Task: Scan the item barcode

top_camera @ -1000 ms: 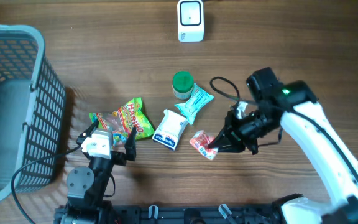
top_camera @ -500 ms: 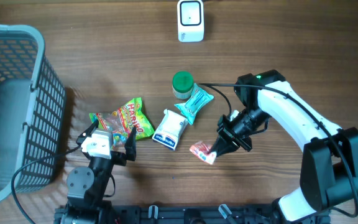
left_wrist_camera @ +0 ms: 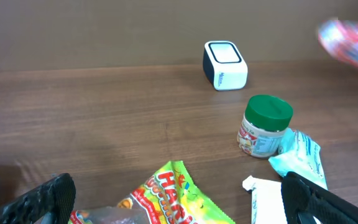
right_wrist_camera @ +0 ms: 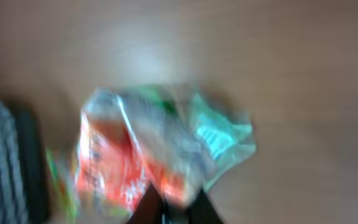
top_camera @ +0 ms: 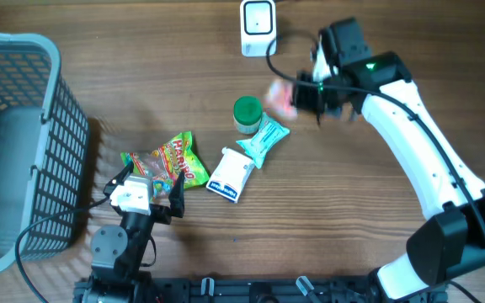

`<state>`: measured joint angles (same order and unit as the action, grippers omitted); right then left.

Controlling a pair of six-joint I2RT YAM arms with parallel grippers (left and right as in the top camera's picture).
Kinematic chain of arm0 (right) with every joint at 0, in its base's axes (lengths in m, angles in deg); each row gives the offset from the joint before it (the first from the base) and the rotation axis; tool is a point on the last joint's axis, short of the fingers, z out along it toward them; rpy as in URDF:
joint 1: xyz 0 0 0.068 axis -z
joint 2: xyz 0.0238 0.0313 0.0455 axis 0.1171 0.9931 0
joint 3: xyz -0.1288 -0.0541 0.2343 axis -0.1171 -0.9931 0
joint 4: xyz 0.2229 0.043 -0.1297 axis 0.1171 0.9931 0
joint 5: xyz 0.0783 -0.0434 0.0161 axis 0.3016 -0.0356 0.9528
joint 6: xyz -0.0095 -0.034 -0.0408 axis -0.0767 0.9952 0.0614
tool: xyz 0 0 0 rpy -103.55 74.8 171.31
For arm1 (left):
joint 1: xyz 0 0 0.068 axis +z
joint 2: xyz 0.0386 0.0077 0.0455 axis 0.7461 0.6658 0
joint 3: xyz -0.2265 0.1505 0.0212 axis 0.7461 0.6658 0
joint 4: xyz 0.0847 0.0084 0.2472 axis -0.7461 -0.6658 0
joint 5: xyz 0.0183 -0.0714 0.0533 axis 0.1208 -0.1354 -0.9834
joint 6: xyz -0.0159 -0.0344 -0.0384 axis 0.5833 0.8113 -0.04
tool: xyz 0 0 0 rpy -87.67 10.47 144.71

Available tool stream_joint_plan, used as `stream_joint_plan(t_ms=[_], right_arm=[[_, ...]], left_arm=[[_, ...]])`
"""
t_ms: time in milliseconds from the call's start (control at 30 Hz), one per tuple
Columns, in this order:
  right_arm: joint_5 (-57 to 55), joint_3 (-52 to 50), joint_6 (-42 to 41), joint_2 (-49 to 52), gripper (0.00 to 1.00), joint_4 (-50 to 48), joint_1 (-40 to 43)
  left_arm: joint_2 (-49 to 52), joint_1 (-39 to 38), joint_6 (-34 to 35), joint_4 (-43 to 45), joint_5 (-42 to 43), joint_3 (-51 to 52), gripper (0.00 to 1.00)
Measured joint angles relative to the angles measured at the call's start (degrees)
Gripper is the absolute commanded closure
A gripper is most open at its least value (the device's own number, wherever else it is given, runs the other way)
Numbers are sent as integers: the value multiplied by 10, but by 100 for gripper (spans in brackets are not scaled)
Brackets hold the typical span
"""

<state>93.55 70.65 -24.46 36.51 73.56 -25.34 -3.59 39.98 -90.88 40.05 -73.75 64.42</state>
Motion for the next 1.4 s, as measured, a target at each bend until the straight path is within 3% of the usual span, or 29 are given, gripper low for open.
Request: stream_joint_plan(t_ms=[167, 400, 500, 633, 967, 1067, 1233, 1400], right_arm=[[-59, 1, 166, 29, 95, -343, 0], [-85, 0, 250, 217, 96, -605, 0], [-98, -5, 274, 269, 95, -733, 0], [-128, -5, 278, 305, 95, -826, 0], [-107, -4, 218, 330, 96, -827, -2], [-122, -4, 199, 269, 96, -739, 17], [-346, 6, 214, 124, 96, -537, 133], [-475, 8, 212, 165, 95, -374, 347]], left_arm=[[2, 0, 0, -1, -2, 0, 0], [2, 0, 0, -1, -2, 0, 0], [2, 0, 0, -1, -2, 0, 0], [2, 0, 0, -1, -2, 0, 0], [2, 0, 0, -1, -2, 0, 0], [2, 0, 0, -1, -2, 0, 0], [2, 0, 0, -1, -2, 0, 0], [2, 0, 0, -1, -2, 0, 0]])
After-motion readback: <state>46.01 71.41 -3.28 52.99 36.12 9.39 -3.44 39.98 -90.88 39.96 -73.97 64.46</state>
